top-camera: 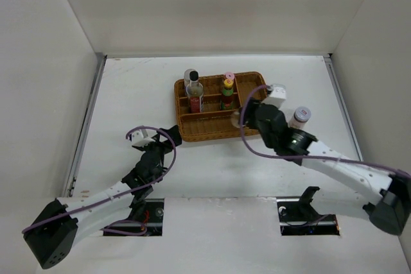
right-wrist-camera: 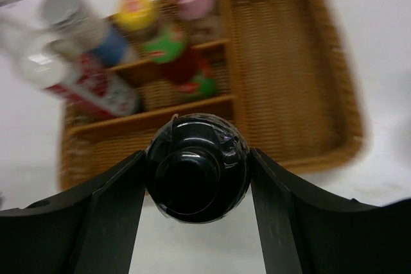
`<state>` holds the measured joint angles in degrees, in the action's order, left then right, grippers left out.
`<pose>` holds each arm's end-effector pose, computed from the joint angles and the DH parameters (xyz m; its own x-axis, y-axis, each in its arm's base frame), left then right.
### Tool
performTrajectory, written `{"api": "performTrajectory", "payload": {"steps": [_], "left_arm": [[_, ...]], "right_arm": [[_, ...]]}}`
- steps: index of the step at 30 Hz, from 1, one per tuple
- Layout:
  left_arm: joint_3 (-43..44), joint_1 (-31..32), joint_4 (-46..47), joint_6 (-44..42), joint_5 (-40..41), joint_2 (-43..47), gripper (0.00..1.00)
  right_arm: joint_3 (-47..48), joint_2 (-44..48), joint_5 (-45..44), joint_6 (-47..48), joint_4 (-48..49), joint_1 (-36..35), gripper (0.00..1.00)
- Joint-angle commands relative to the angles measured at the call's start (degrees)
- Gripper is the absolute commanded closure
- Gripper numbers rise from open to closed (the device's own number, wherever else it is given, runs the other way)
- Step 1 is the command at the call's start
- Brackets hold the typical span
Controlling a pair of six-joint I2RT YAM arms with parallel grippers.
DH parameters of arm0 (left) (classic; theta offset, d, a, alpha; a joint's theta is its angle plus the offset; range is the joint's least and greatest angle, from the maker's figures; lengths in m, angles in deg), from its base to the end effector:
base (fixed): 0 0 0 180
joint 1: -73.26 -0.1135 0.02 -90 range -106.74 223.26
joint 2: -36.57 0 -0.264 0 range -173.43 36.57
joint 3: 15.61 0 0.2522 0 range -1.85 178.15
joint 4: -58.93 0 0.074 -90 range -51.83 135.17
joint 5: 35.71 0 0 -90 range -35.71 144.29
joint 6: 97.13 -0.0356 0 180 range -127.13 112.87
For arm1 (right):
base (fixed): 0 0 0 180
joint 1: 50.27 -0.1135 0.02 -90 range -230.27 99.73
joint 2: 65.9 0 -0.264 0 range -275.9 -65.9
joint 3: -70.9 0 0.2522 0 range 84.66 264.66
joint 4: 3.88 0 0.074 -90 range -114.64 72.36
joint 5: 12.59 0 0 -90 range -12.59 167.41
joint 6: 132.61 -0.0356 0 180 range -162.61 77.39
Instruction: Organize the condiment bottles
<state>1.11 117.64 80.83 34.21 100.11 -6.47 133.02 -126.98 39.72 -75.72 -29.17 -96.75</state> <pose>0.1262 -0.0878 0.1742 -0.0258 -0.6189 -0.7851 -0.0541 0.7850 -0.6171 0.1794 0.1573 0.3072 -0.3407 0.2690 -0.9009 -0.0046 0.9577 0.2877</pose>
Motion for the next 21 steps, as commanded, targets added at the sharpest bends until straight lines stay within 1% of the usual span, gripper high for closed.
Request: {"api": "performTrajectory", "payload": {"steps": [1, 5, 7, 13, 21], "left_arm": [[-0.59, -0.13, 2.84, 0.41, -0.38, 0.33, 0.0], [-0.85, -0.39, 2.57, 0.41, -0.21, 1.04, 0.0], [-0.85, -0.39, 2.57, 0.41, -0.38, 0.6, 0.0], [-0.94, -0.31, 2.66, 0.32, -0.29, 0.6, 0.0], [-1.03, -0.31, 2.75, 0.41, -0.38, 0.95, 0.0]], "right_arm": [[5.59, -9.46, 5.42, 2.25, 17.56, -4.36, 0.5], [11.57, -18.62, 8.51, 3.48, 23.73, -7.35, 0.49], [14.12, -22.49, 8.86, 4.53, 25.06, -7.88, 0.48], [18.78, -30.49, 9.39, 5.59, 24.54, -8.32, 0.48], [22.39, -38.49, 9.48, 6.21, 19.62, -11.04, 0.46]]}}
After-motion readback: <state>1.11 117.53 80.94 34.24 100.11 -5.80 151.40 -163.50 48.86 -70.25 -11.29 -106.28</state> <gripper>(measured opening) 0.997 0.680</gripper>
